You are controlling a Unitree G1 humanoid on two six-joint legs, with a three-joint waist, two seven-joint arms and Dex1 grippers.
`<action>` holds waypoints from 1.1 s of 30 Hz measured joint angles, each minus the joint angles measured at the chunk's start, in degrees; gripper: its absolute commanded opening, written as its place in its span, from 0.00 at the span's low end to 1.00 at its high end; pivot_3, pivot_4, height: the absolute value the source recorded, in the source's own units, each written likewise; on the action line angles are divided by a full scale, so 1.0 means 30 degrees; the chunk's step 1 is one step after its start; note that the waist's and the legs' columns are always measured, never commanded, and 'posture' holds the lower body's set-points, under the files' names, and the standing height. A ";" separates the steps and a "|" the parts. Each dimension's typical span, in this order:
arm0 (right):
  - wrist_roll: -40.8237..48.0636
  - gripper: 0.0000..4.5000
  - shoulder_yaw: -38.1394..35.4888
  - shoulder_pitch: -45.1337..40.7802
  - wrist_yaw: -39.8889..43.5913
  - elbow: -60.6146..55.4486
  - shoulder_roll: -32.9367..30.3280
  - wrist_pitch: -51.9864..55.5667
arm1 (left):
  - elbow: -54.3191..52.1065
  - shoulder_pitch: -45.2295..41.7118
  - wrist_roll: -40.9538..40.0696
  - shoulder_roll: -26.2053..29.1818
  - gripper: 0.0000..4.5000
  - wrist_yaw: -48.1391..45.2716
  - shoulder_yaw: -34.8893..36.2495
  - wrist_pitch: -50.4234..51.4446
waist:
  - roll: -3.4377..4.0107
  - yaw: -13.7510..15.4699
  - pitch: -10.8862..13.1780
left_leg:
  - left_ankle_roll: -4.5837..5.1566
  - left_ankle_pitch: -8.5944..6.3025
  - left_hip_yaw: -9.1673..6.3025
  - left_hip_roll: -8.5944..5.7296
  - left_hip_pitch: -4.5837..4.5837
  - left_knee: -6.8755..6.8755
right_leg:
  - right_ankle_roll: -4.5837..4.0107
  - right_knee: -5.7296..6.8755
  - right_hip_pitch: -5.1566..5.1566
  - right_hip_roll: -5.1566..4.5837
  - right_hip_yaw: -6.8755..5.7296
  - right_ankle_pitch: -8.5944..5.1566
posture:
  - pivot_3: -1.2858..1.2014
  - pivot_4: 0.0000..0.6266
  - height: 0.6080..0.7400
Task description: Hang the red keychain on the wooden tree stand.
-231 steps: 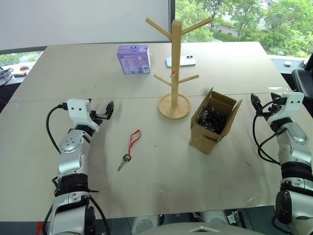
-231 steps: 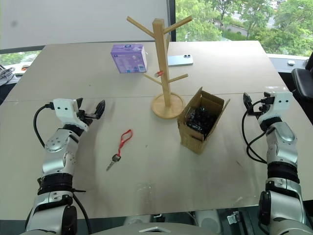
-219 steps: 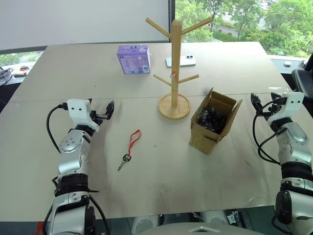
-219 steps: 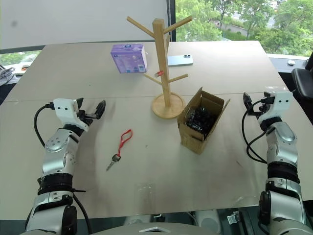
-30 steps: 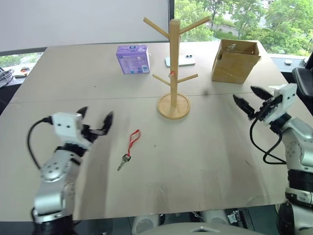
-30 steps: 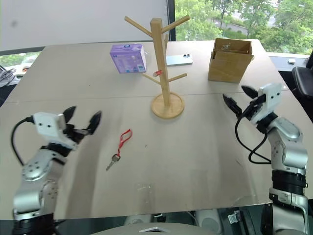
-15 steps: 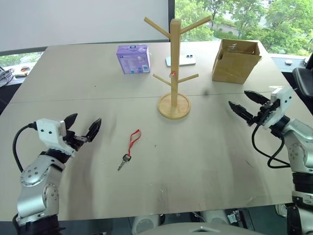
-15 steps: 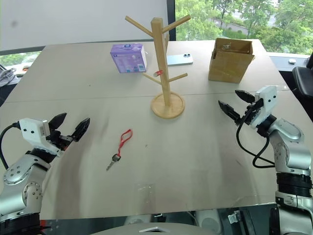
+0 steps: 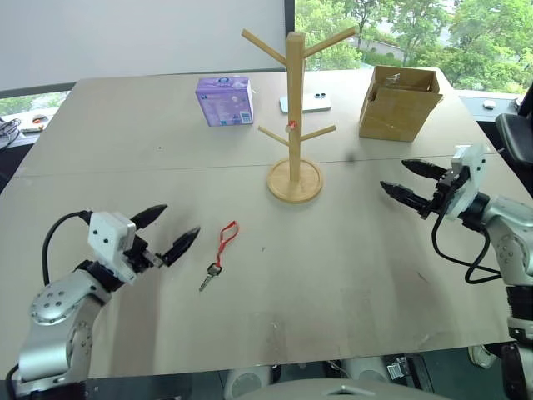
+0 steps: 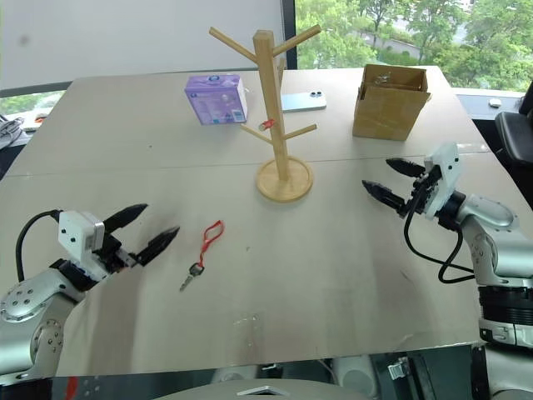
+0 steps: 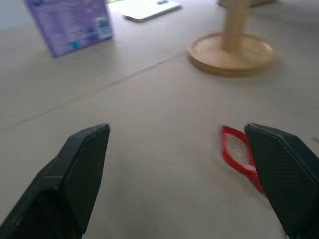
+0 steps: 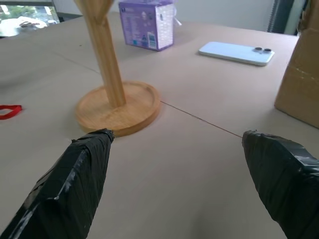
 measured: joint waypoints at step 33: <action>0.3769 0.99 0.1509 0.5735 1.0729 0.0430 -0.5620 -0.9509 | -0.7329 0.1497 0.8638 -1.2222 1.00 1.7804 -0.4625 0.3786 | -0.0235 0.0550 0.0026 | 0.0028 -0.0015 -0.0070 -0.0022 -0.0002 0.0040 | 0.0018 -0.0021 0.0057 0.0015 -0.0015 0.0004 | 0.52 0.24 1.00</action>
